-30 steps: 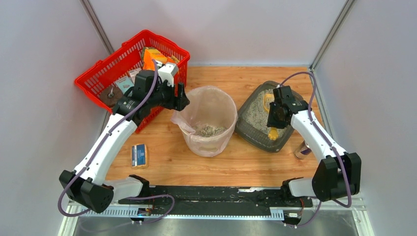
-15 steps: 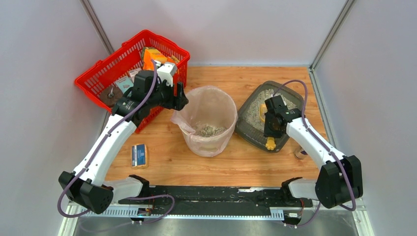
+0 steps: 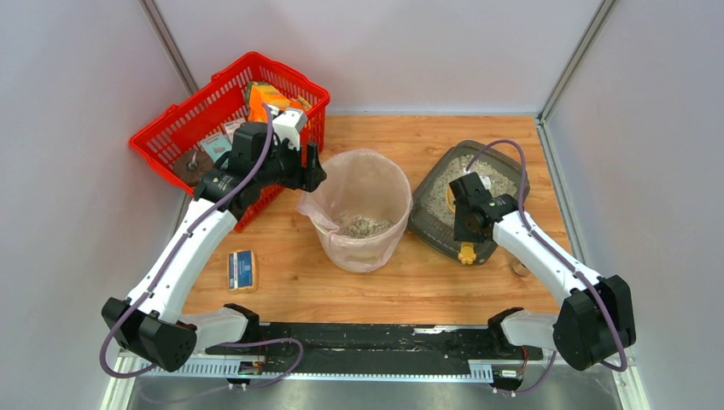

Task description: Clean the litter box

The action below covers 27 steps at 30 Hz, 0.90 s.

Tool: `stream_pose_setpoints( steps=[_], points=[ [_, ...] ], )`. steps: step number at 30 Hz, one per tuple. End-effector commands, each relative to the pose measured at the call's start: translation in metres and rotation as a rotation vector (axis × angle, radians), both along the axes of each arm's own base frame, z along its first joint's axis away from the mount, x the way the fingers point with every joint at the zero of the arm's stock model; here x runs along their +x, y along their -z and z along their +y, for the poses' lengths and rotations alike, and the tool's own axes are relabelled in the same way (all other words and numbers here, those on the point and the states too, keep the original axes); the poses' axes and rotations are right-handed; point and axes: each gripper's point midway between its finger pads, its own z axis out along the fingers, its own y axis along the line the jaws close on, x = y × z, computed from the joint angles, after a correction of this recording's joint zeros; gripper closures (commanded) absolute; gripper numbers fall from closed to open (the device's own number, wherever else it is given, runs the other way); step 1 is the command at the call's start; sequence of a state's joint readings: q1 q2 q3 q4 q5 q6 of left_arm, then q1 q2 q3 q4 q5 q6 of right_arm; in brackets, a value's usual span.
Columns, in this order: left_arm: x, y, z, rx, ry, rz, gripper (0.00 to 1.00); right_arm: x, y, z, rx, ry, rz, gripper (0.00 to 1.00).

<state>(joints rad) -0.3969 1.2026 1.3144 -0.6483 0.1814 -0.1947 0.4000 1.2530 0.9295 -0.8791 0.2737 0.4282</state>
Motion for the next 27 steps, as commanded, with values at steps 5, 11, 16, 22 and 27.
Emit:
stream_pose_setpoints(
  steps=[5, 11, 16, 22, 27],
  points=[
    [0.001, -0.009, 0.0, 0.0, 0.01, -0.035, 0.25, 0.004, -0.007, 0.001, -0.062, 0.007, -0.069, 1.0],
    [0.001, -0.008, -0.001, 0.002, 0.018, -0.026, 0.24, 0.01, 0.002, 0.016, 0.086, 0.01, -0.046, 1.0],
    [0.001, -0.006, -0.002, 0.005, 0.023, -0.018, 0.25, 0.009, 0.001, 0.018, 0.102, 0.002, -0.036, 1.0],
    [0.002, -0.003, -0.003, 0.009, 0.027, -0.008, 0.24, -0.001, -0.012, 0.012, -0.037, -0.041, -0.014, 1.0],
    [0.004, 0.002, -0.003, 0.016, 0.028, 0.006, 0.25, 0.003, -0.028, 0.005, -0.053, 0.003, -0.083, 0.99]
  ],
)
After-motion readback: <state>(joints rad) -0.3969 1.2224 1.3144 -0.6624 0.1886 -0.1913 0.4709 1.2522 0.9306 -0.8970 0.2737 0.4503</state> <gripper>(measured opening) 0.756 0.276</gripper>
